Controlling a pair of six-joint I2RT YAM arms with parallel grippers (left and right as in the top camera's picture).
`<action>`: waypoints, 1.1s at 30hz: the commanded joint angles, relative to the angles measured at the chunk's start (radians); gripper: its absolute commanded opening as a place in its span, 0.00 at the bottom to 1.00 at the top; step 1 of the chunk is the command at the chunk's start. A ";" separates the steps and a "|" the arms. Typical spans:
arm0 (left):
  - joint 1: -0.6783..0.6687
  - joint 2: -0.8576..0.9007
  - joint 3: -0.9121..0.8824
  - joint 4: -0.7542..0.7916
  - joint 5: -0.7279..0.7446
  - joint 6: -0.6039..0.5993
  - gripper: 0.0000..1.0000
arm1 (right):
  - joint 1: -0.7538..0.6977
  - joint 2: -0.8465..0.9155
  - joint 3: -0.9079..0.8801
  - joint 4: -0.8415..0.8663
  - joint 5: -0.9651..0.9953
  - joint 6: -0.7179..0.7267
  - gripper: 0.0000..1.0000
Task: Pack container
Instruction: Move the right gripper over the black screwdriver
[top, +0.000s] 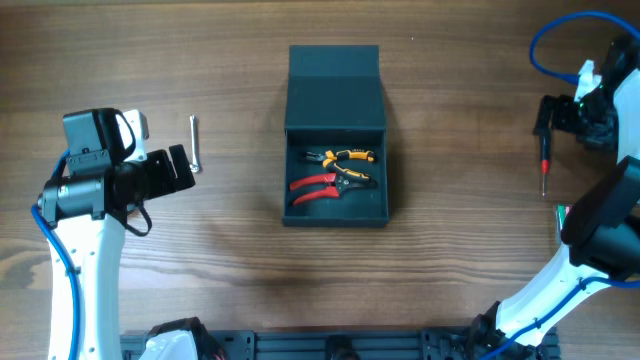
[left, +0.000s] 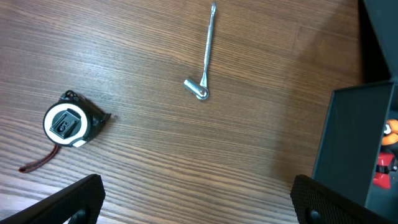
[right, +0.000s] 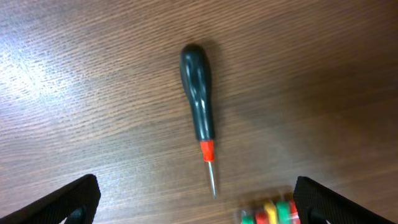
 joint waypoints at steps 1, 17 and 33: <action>0.006 -0.002 0.023 0.003 0.020 0.012 1.00 | 0.002 0.006 -0.076 0.065 -0.046 -0.064 1.00; 0.006 -0.002 0.023 0.003 0.032 0.012 1.00 | 0.002 0.010 -0.257 0.278 -0.046 -0.089 0.99; 0.006 -0.002 0.023 0.003 0.039 0.012 1.00 | 0.000 0.021 -0.010 -0.021 -0.046 -0.027 0.99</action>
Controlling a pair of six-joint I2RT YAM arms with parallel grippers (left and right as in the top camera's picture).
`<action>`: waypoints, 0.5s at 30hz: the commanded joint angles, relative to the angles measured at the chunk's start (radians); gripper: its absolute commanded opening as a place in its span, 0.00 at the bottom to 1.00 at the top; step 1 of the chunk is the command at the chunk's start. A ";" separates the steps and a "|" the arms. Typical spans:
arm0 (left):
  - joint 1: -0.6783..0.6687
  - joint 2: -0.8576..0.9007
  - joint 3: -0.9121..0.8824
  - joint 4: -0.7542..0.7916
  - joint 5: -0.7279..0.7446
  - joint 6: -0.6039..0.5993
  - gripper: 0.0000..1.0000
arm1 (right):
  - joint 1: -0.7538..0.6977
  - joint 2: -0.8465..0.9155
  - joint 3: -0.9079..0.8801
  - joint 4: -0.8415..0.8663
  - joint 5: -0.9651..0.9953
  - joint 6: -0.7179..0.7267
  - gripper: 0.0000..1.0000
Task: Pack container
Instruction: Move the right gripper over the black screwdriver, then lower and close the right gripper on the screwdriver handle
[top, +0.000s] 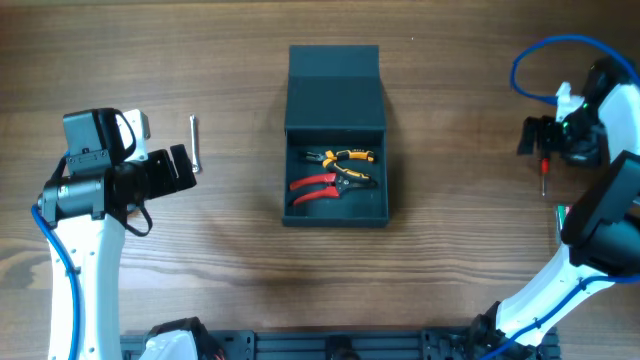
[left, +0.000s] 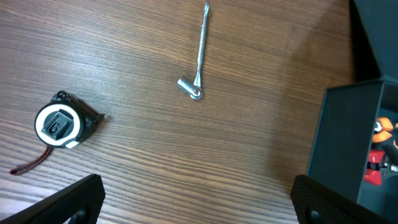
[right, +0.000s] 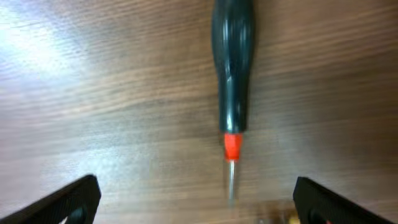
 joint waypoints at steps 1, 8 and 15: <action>0.006 -0.002 0.023 0.002 0.016 0.012 1.00 | 0.000 0.020 0.119 -0.052 -0.020 0.050 0.99; 0.006 -0.002 0.023 0.002 0.016 0.012 1.00 | -0.002 0.070 0.183 -0.066 -0.050 0.055 0.99; 0.006 -0.002 0.023 0.002 0.017 0.012 1.00 | -0.002 0.156 0.182 0.012 -0.035 0.037 0.99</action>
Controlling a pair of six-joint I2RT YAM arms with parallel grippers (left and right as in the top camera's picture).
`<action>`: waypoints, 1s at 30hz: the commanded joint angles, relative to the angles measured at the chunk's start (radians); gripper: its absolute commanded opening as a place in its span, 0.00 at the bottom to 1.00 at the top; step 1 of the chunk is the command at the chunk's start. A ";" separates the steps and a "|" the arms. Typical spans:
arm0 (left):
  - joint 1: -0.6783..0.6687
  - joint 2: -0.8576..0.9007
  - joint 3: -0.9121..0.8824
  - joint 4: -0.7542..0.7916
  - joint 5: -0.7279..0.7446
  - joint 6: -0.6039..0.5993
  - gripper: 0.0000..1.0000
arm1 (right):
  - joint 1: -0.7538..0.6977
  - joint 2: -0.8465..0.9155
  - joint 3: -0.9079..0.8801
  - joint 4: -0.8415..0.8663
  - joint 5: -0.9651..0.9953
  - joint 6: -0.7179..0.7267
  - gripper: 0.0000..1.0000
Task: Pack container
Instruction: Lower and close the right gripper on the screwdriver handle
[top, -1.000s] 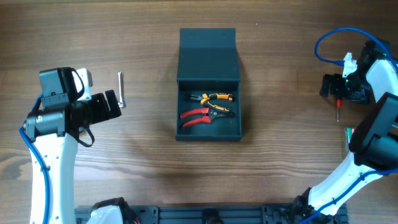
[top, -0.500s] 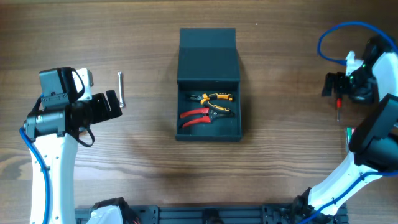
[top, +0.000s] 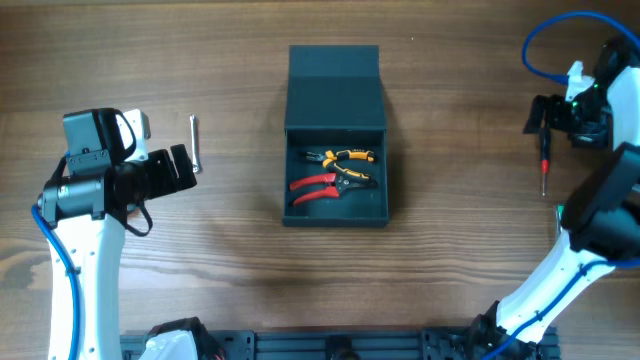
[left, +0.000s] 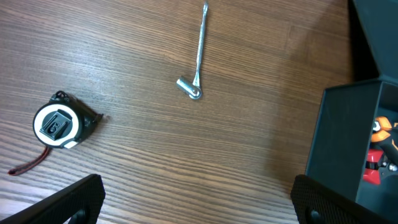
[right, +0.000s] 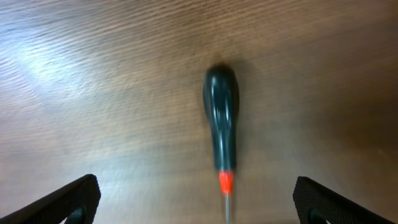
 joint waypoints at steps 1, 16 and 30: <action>0.006 -0.002 0.023 0.002 0.013 0.012 1.00 | -0.002 0.050 0.011 0.043 -0.006 -0.008 0.99; 0.006 -0.002 0.023 0.002 0.020 0.012 1.00 | -0.002 0.068 -0.056 0.124 0.006 -0.082 0.99; 0.006 -0.002 0.023 0.002 0.020 0.012 1.00 | -0.002 0.069 -0.092 0.170 0.014 -0.106 0.99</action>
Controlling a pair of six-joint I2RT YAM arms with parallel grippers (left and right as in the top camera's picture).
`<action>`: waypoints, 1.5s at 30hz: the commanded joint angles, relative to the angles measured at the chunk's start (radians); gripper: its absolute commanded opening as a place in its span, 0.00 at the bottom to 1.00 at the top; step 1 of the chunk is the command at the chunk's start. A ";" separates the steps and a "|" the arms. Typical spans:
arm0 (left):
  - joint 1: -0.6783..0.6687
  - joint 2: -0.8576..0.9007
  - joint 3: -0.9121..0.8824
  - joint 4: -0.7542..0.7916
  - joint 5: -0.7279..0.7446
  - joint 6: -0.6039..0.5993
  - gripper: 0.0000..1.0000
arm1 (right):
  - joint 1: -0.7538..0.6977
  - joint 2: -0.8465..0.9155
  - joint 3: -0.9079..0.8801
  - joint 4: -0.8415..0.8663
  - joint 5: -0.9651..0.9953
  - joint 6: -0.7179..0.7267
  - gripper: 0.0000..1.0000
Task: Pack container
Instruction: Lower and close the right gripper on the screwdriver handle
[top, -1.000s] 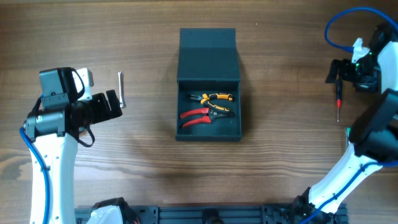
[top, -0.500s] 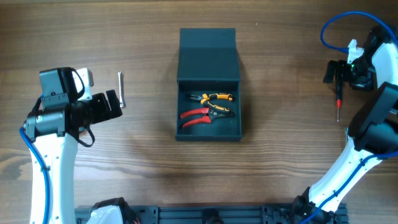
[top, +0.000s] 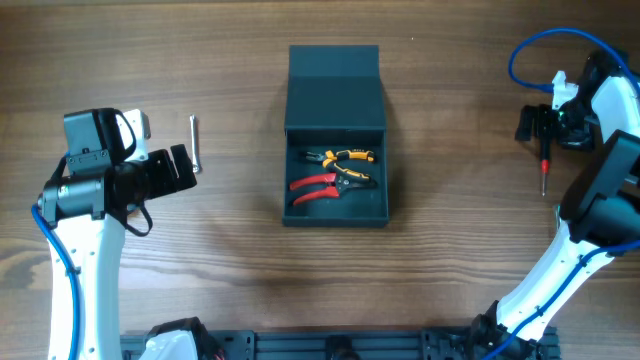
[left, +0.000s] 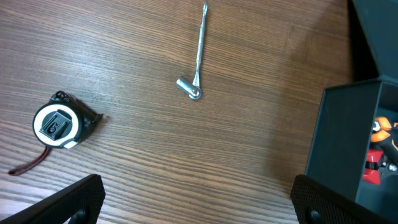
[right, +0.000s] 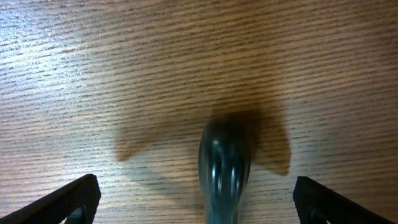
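Note:
An open black box (top: 335, 215) stands mid-table, its lid (top: 334, 72) folded back. Yellow pliers (top: 342, 157) and red pliers (top: 316, 187) lie inside. At the far right a black-handled screwdriver (top: 544, 168) with a red collar lies on the wood. My right gripper (top: 533, 125) hangs open low over its handle (right: 224, 163), one finger on each side. At the left, my left gripper (top: 172, 168) is open above bare wood. A silver wrench (left: 198, 55) and a tape measure (left: 59, 124) lie ahead of it.
The box's left wall (left: 339, 140) stands at the right of the left wrist view, close to the right finger (left: 339, 200). The wrench (top: 195, 143) lies between the left gripper and the box. A blue cable (top: 540, 45) loops above the right arm.
My right gripper has come closer to the screwdriver: only the handle's butt end shows now, large between the open fingers. The left arm has not moved.
First the right gripper was open, well above the whole screwdriver. It then stood nearer with handle and shaft in view, then centred on the handle, and now sits low over the handle's end. The left gripper stayed open over the wood throughout.

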 joint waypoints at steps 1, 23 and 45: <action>0.006 -0.002 0.023 0.002 0.020 0.012 1.00 | -0.002 0.011 -0.016 0.006 0.013 -0.016 1.00; 0.006 -0.002 0.023 -0.003 0.020 0.012 1.00 | -0.001 0.011 -0.161 0.095 0.003 0.013 0.66; 0.006 -0.002 0.023 -0.005 0.020 0.013 1.00 | 0.006 0.010 -0.151 0.090 -0.086 0.038 0.04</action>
